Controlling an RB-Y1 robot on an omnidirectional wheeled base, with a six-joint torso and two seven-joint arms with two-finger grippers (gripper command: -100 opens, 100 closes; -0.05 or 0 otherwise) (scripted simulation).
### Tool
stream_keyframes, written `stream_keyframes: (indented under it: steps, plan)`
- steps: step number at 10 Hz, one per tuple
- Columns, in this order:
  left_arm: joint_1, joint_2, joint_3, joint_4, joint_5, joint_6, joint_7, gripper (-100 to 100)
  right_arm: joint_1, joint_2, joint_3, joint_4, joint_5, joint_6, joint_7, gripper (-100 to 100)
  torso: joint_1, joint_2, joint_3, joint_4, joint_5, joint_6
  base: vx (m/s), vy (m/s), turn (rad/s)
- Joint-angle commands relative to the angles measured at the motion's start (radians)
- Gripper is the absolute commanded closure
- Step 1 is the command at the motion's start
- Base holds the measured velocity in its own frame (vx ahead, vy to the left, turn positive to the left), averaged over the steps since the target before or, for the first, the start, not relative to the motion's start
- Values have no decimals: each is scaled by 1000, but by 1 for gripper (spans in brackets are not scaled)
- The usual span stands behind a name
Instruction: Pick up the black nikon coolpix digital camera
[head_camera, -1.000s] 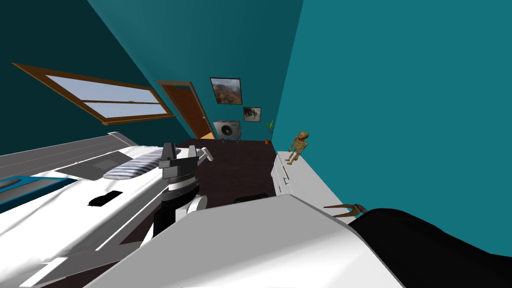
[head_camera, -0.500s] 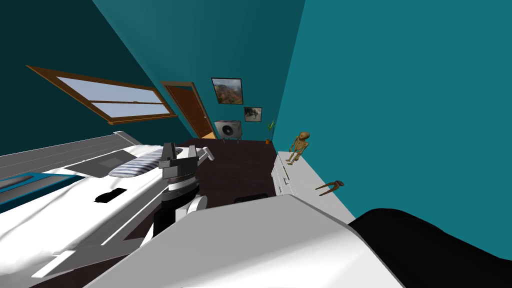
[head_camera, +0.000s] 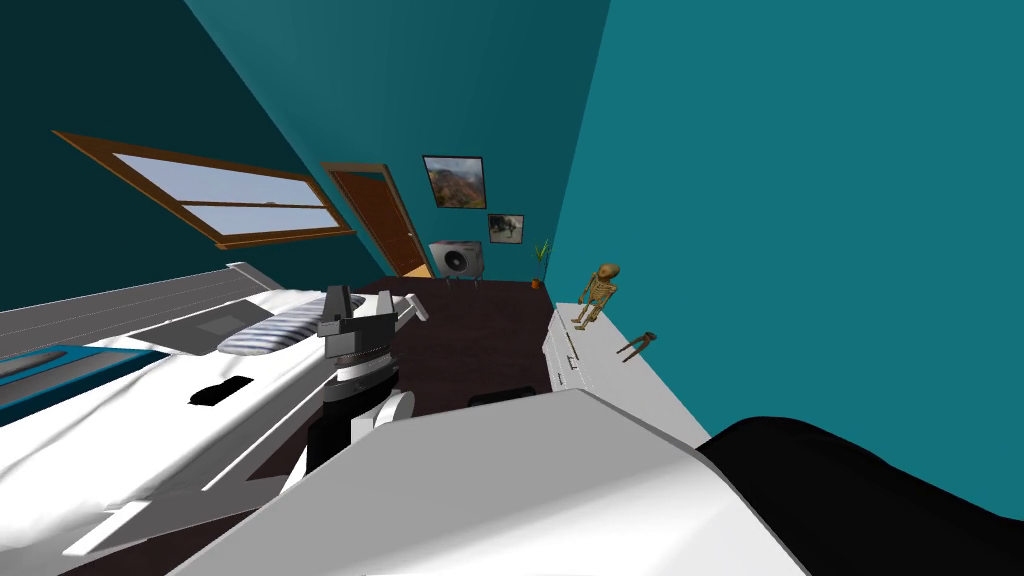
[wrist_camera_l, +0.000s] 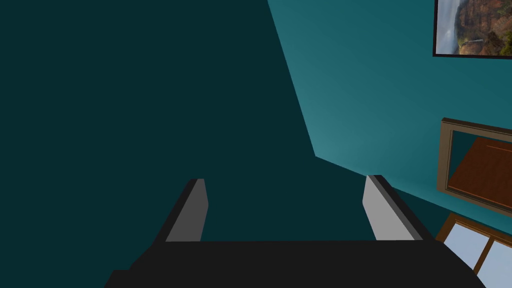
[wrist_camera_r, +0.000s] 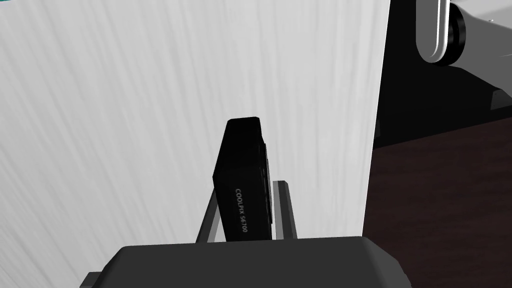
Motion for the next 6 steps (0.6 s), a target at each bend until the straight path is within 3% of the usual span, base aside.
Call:
stream_keyframes:
  steps: [1,4,5,6]
  plan:
    - [0,0,0,0,0,0,0,0,1,-36,-1,-30,-7,1,-6,100,0,0,0,0,0,0,2,8,-68]
    - [0,0,0,0,0,0,0,0,6,-95,-5,-75,-19,-1,-17,100,2,-1,0,0,1,0,4,15,-46]
    - [0,0,0,0,0,0,0,0,7,-80,-6,-65,-15,1,-14,100,2,-1,0,0,1,0,2,6,-9]
    - [0,0,0,0,0,0,0,0,7,-82,-6,-66,-16,1,-14,0,1,0,0,0,1,0,0,0,0]
